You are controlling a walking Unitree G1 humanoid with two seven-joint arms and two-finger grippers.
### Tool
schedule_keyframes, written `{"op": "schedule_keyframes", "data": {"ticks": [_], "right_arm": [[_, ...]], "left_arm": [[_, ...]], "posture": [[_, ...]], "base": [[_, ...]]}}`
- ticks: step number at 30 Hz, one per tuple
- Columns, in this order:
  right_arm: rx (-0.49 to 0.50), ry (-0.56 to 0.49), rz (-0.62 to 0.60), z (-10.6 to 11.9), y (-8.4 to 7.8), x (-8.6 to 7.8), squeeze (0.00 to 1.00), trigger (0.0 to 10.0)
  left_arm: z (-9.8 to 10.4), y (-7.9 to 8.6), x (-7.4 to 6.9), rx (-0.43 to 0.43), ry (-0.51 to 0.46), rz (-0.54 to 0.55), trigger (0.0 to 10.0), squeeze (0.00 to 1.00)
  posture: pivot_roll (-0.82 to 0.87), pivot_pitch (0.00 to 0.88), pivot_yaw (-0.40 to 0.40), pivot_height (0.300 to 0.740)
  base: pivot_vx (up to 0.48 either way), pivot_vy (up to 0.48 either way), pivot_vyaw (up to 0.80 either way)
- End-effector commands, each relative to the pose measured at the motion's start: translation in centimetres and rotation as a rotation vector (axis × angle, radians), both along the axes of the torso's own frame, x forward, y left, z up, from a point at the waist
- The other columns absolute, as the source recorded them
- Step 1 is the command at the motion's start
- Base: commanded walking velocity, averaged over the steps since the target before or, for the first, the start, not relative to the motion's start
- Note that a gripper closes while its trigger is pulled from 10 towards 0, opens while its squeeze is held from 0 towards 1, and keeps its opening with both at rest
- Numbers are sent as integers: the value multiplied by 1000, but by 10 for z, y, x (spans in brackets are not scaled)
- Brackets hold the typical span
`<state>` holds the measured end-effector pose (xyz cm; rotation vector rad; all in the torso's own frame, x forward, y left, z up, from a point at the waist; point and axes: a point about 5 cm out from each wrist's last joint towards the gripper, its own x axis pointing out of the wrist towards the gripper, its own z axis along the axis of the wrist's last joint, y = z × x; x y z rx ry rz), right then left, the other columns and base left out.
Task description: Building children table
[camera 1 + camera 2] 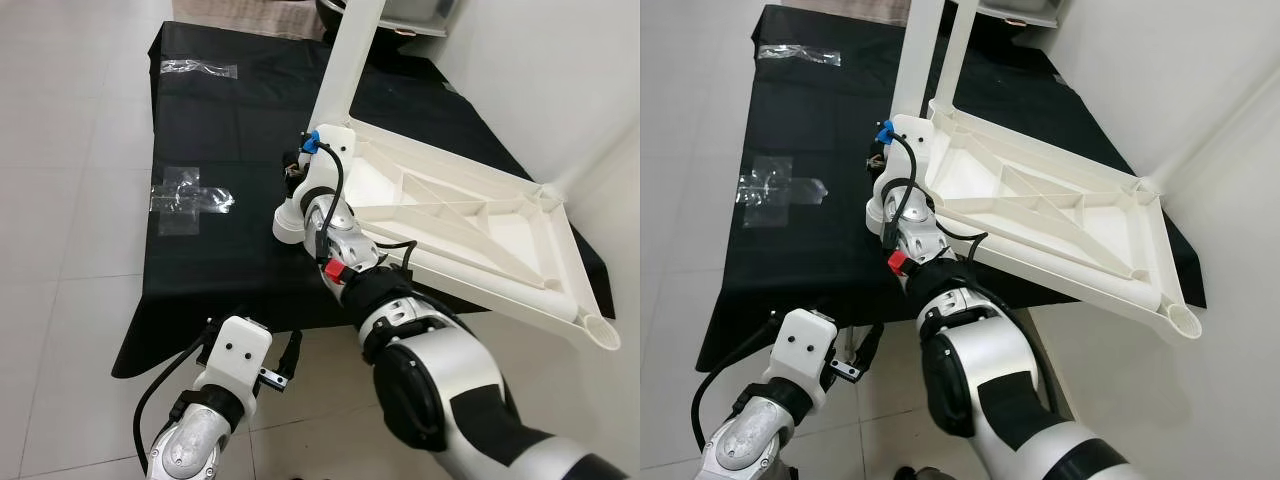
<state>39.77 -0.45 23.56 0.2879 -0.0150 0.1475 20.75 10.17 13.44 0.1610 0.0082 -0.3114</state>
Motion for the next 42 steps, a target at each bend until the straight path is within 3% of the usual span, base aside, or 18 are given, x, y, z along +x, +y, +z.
{"op": "schedule_keyframes", "data": {"ticks": [1,6,7,8,9,12,13,14,15,17,20,25,29,30,32,34,37,42], "right_arm": [[58,-20,23,2,3,-3,1000,10000],[66,-85,94,6,7,-6,1000,10000],[74,-121,130,11,6,-6,0,10000],[71,-192,232,19,6,-7,0,10000],[71,-192,232,19,6,-7,0,10000],[1,-306,701,24,5,-15,0,10000],[1,-306,701,24,5,-15,0,10000],[-50,-304,840,19,1,-17,0,10000],[-50,-304,840,19,1,-17,0,10000],[-153,-261,1080,9,-14,-20,0,10000],[-200,-220,1183,5,-22,-21,0,10000],[-324,-184,1286,-5,-15,-25,0,10000],[-313,-171,1368,-7,-8,-31,0,10000],[-296,-170,1321,-5,-4,-29,0,0],[-300,-216,1261,-1,1,-27,0,0],[-297,-235,1050,6,6,-19,0,0],[-282,-229,873,11,3,-10,0,0],[-269,-218,711,14,-3,-3,0,0]], "left_arm": [[-3,-2,-2,-1,18,-15,10000,0],[-4,-2,-1,0,20,-14,10000,0],[-3,-2,0,-1,17,-13,10000,0],[-3,-2,0,-1,16,-11,10000,0],[-3,-2,0,-1,16,-11,10000,0],[-3,-2,1,-3,17,-13,10000,0],[-3,-2,1,-3,17,-13,10000,0],[-3,-2,1,-4,16,-14,10000,0],[-3,-2,1,-4,16,-14,10000,0],[-2,-3,1,-4,14,-13,10000,0],[-2,-3,1,-3,13,-11,10000,0],[-2,-3,-1,-2,14,-8,10000,0],[-2,-2,-1,-4,15,-8,10000,0],[-1,-2,-1,-5,15,-8,10000,0],[-1,-2,-1,-5,16,-7,10000,0],[-1,-2,-1,-6,16,-4,10000,0],[-1,-2,0,-7,16,-3,10000,0],[-2,-2,0,-8,17,-4,10000,0]], "posture": [[141,125,-232,740],[138,120,-231,740],[137,135,-229,740],[133,128,-223,740],[133,128,-223,740],[129,131,-228,740],[129,131,-228,740],[125,133,-227,740],[125,133,-227,740],[134,135,-234,740],[135,136,-233,740],[143,142,-233,740],[142,144,-233,740],[142,146,-234,740],[143,146,-236,740],[141,148,-237,740],[138,148,-237,740],[136,143,-236,740]], "base": [[0,0,0],[0,0,0],[0,0,0],[0,0,0],[0,0,0],[0,0,0],[0,0,0],[0,0,0],[0,0,0],[0,0,0],[0,0,0],[0,0,0],[0,0,0],[0,0,0],[0,0,0],[0,0,0],[0,0,0],[0,0,0]]}}
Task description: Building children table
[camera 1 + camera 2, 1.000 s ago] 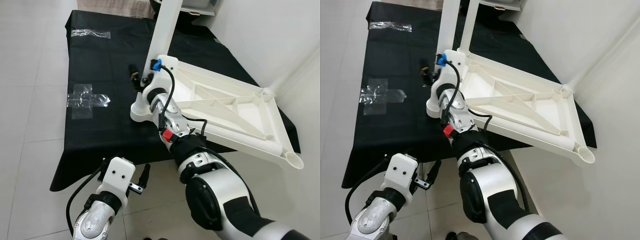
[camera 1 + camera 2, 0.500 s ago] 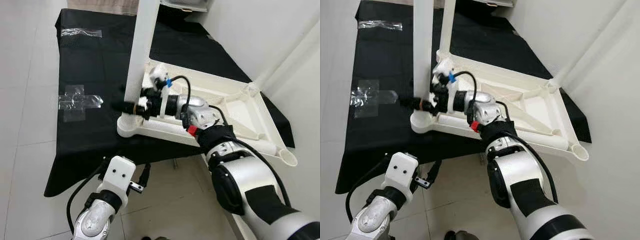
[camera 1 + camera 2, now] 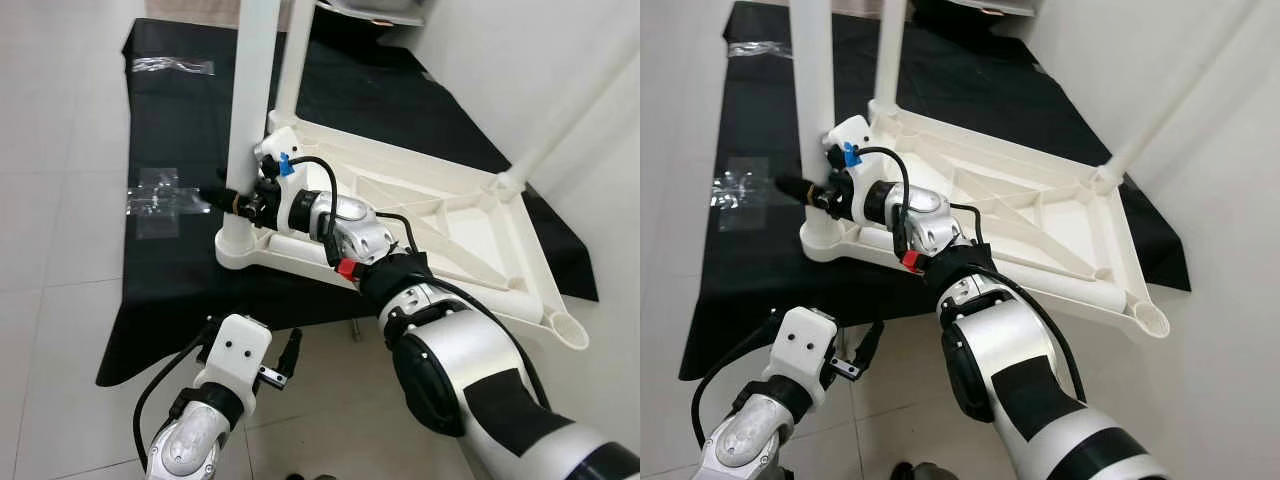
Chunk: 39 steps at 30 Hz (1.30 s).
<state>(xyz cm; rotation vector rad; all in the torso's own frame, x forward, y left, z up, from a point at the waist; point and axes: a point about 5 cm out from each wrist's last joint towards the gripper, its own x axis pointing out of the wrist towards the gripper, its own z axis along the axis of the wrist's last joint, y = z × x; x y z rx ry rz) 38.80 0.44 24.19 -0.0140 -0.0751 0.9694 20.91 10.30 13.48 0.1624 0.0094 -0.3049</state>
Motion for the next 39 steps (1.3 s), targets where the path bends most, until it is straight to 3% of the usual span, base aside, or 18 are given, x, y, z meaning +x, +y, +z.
{"op": "schedule_keyframes", "data": {"ticks": [1,2,5,7,12,13,15,16,20,21,23,24,27,28,29,32,35,39], "right_arm": [[37,-23,-152,8,-15,10,0,0],[87,12,-473,10,-34,21,0,0],[127,47,-628,8,-46,25,0,0],[214,138,-867,-1,-64,28,0,0],[331,224,-1004,-9,-60,23,0,0],[359,233,-962,-7,-53,22,0,7412],[389,242,-920,-4,-47,21,0,7412],[400,204,-838,1,-39,19,0,10000],[405,148,-739,8,-26,16,0,10000],[397,132,-726,8,-26,15,1000,10000],[407,120,-675,8,-24,14,1000,10000],[416,109,-619,9,-23,13,0,10000],[432,114,-555,10,-22,12,0,10000],[434,126,-290,11,-20,8,0,10000],[434,126,-290,11,-20,8,0,10000],[359,131,46,8,-24,0,0,10000],[319,122,180,8,-27,-4,0,10000],[121,99,551,1,-29,-20,0,10000]], "left_arm": [[-2,-3,-1,-10,17,-11,10000,0],[-3,-3,-1,-9,17,-10,10000,0],[-3,-3,-1,-8,18,-10,10000,0],[-3,-4,-1,-7,18,-11,10000,0],[-3,-3,-1,-3,18,-13,10000,0],[-3,-3,-1,-2,19,-13,10000,0],[-3,-3,0,-2,19,-13,10000,0],[-3,-3,-1,-1,19,-12,10000,0],[-4,-2,-1,0,19,-12,10000,0],[-4,-2,0,0,19,-12,10000,0],[-4,-2,0,0,19,-12,10000,0],[-4,-2,0,0,18,-11,10000,0],[-4,-2,0,1,18,-11,10000,0],[-3,-1,1,0,17,-11,10000,0],[-3,-1,1,0,17,-11,10000,0],[-3,-1,1,0,17,-12,10000,0],[-3,-1,1,-1,16,-12,10000,0],[-3,-3,1,-1,14,-12,10000,0]], "posture": [[136,143,-236,740],[135,141,-235,740],[133,141,-234,740],[133,139,-234,740],[138,136,-227,740],[138,136,-227,740],[138,136,-227,740],[137,135,-226,740],[135,135,-226,740],[136,135,-227,740],[135,135,-226,740],[136,137,-228,740],[136,137,-228,740],[132,138,-225,740],[132,138,-225,740],[129,139,-225,740],[126,141,-227,740],[129,147,-229,740]], "base": [[0,0,0],[0,0,0],[0,0,0],[0,0,0],[0,0,0],[0,0,0],[0,0,0],[0,0,0],[0,0,0],[0,0,0],[0,0,0],[0,0,0],[0,0,0],[0,0,0],[0,0,0],[0,0,0],[0,0,0],[0,0,0]]}}
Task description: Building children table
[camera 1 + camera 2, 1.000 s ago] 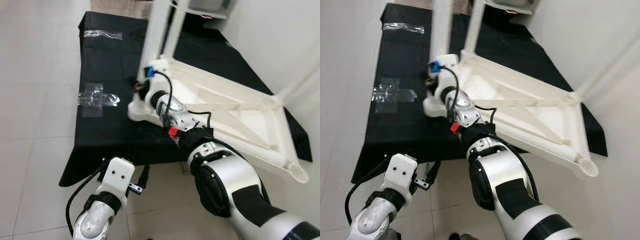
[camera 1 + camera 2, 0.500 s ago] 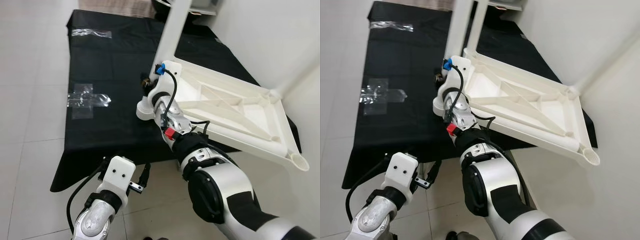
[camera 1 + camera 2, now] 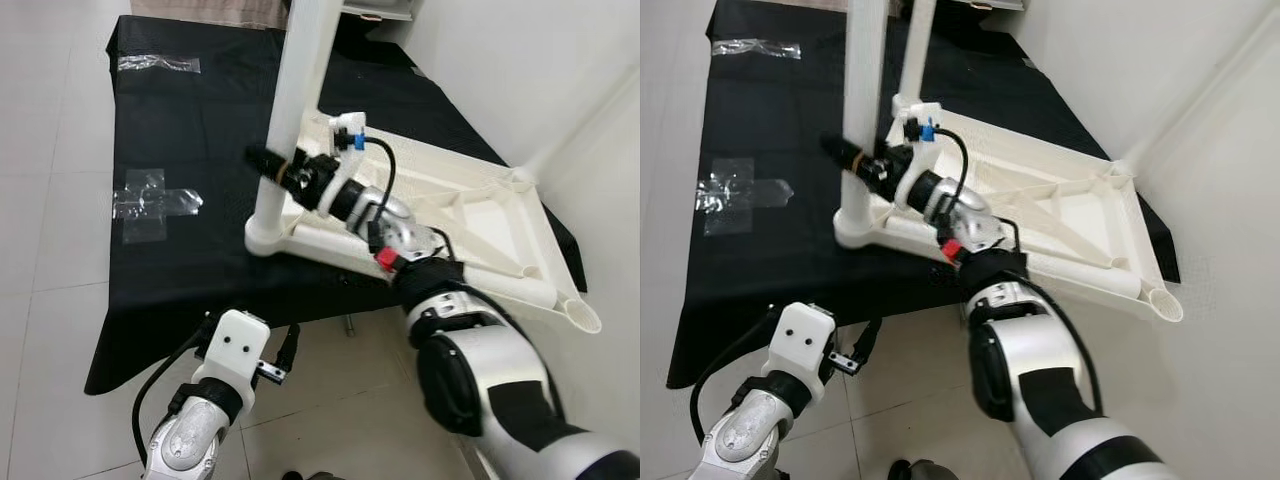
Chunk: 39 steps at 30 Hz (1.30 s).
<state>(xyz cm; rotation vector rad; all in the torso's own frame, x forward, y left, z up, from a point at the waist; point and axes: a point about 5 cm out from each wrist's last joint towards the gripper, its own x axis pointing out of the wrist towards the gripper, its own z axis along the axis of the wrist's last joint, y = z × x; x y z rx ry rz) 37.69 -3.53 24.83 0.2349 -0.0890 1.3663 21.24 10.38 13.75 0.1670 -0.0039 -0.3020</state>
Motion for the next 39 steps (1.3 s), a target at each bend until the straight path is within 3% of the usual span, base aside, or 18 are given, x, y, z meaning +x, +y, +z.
{"op": "schedule_keyframes", "data": {"ticks": [1,6,7,8,9,10,15,17,18,22,23,25,31,32,33,37,38,39], "right_arm": [[-65,-22,144,-6,10,-9,0,10000],[-193,-71,228,-15,21,-13,0,10000],[-227,-90,234,-18,23,-14,0,8078],[-227,-90,234,-18,23,-14,0,8078],[-248,-141,93,-15,35,-10,0,0],[-248,-141,93,-15,35,-10,0,0],[-155,-167,-211,5,40,4,0,0],[-104,-105,-447,14,32,16,0,0],[-104,-105,-447,14,32,16,0,0],[-45,89,-887,13,7,34,0,0],[-45,89,-887,13,7,34,0,0],[0,196,-1103,6,-2,37,0,0],[56,237,-1245,1,9,31,0,0],[81,255,-1215,2,17,28,0,3412],[108,270,-1168,4,25,26,0,10000],[136,235,-1076,9,37,22,0,10000],[158,196,-1014,13,43,18,1000,10000],[158,196,-1014,13,43,18,1000,10000]], "left_arm": [[-5,-3,-2,-3,27,-13,10000,0],[-4,-4,-3,-5,24,-13,10000,0],[-4,-4,-3,-6,23,-12,10000,0],[-4,-4,-3,-6,23,-12,10000,0],[-4,-4,-3,-9,23,-10,10000,0],[-4,-4,-3,-9,23,-10,10000,0],[-3,-4,-4,-12,23,-6,10000,0],[-4,-4,-3,-14,25,-6,10000,0],[-4,-4,-3,-14,25,-6,10000,0],[-4,-5,-2,-16,28,-10,10000,0],[-4,-5,-2,-16,28,-10,10000,0],[-4,-6,-2,-14,27,-11,10000,0],[-4,-6,-3,-11,26,-11,10000,0],[-4,-6,-3,-11,26,-11,10000,0],[-4,-6,-3,-12,26,-11,10000,0],[-4,-6,-3,-11,27,-10,10000,0],[-4,-5,-3,-12,28,-10,10000,0],[-4,-5,-3,-12,28,-10,10000,0]], "posture": [[129,147,-229,740],[135,150,-233,740],[135,150,-233,740],[135,150,-233,740],[135,154,-240,740],[135,154,-240,740],[136,157,-241,740],[128,158,-242,740],[128,158,-242,740],[119,156,-237,740],[119,156,-237,740],[122,153,-236,740],[127,152,-235,740],[126,152,-237,740],[126,152,-237,740],[125,150,-236,740],[121,149,-236,740],[121,149,-236,740]], "base": [[0,0,0],[0,0,0],[0,0,0],[0,0,0],[0,0,0],[0,0,0],[0,0,0],[0,0,0],[0,0,0],[0,0,0],[0,0,0],[0,0,0],[0,0,0],[0,0,0],[0,0,0],[0,0,0],[0,0,0],[0,0,0]]}}
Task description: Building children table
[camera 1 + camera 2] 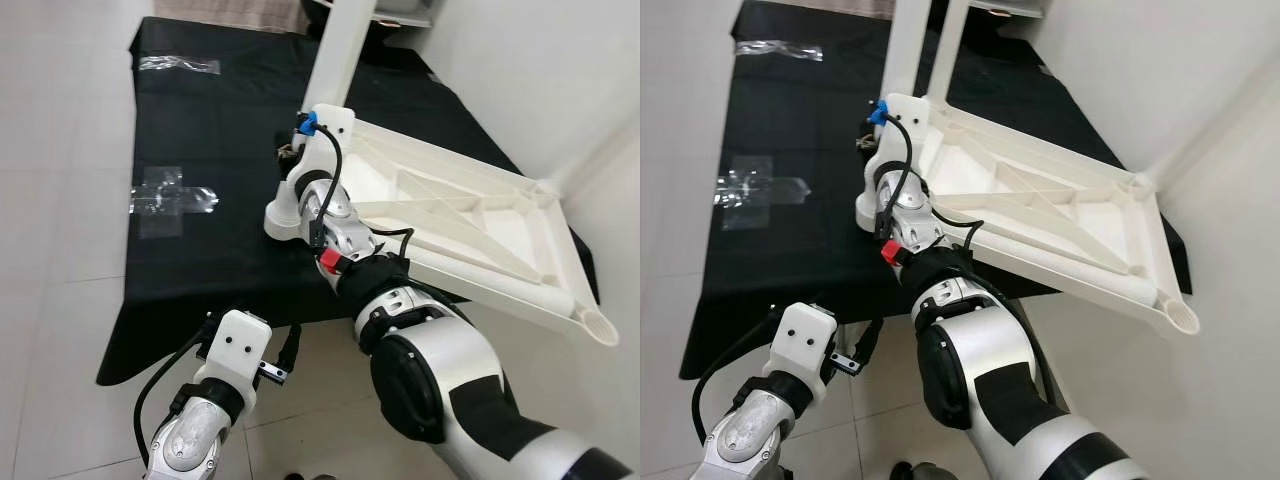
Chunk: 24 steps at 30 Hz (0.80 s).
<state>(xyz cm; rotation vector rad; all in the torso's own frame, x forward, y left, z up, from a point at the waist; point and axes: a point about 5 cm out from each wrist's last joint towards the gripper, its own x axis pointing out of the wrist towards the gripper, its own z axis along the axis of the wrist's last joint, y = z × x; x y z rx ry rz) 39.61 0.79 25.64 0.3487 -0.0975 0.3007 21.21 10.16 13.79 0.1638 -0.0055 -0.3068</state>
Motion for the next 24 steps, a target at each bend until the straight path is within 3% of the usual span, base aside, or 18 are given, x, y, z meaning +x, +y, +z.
{"op": "schedule_keyframes", "data": {"ticks": [1,3,4,6,7,8,12,13,14,15,17,20,22,24], "right_arm": [[30,-57,19,7,0,-2,1000,10000],[21,-76,15,9,0,-2,1000,10000],[29,-88,31,10,0,-3,910,10000],[36,-93,43,11,0,-3,910,10000],[6,-172,235,12,-3,-4,0,10000],[-65,-253,524,7,-11,-8,0,10000],[-102,-252,643,1,-16,-9,0,10000],[-143,-250,717,-2,-21,-10,0,10000],[-210,-230,871,-9,-30,-12,0,10000],[-210,-230,871,-9,-30,-12,0,10000],[-263,-199,1027,-14,-35,-17,0,10000],[-282,-192,1081,-17,-36,-19,0,10000],[-364,-184,1232,-24,-29,-29,0,10000],[-417,-206,1307,-27,-22,-34,0,10000]], "left_arm": [[-5,-3,-2,-9,29,-4,10000,0],[-5,-3,-2,-10,29,-4,10000,0],[-5,-3,-2,-10,29,-4,10000,0],[-5,-3,-2,-10,29,-5,10000,0],[-5,-3,-2,-11,28,-5,10000,0],[-5,-3,-2,-12,27,-5,10000,0],[-4,-3,-3,-12,27,-7,10000,0],[-5,-3,-3,-12,27,-8,10000,0],[-5,-4,-3,-11,26,-10,10000,0],[-5,-4,-3,-11,26,-10,10000,0],[-5,-5,-4,-9,26,-13,10000,0],[-5,-6,-4,-9,26,-14,10000,0],[-6,-6,-5,-9,28,-14,10000,0],[-6,-6,-6,-8,30,-14,10000,0]], "posture": [[121,149,-237,740],[121,149,-237,740],[123,149,-238,740],[123,149,-238,740],[125,147,-237,740],[125,140,-239,740],[125,140,-239,740],[125,135,-240,740],[129,125,-244,740],[129,125,-244,740],[130,121,-245,740],[139,118,-246,740],[146,111,-247,740],[147,110,-248,740]], "base": [[0,0,0],[0,0,0],[0,0,0],[0,0,0],[0,0,0],[0,0,0],[0,0,0],[0,0,0],[0,0,0],[0,0,0],[0,0,0],[0,0,0],[0,0,0],[0,0,0]]}}
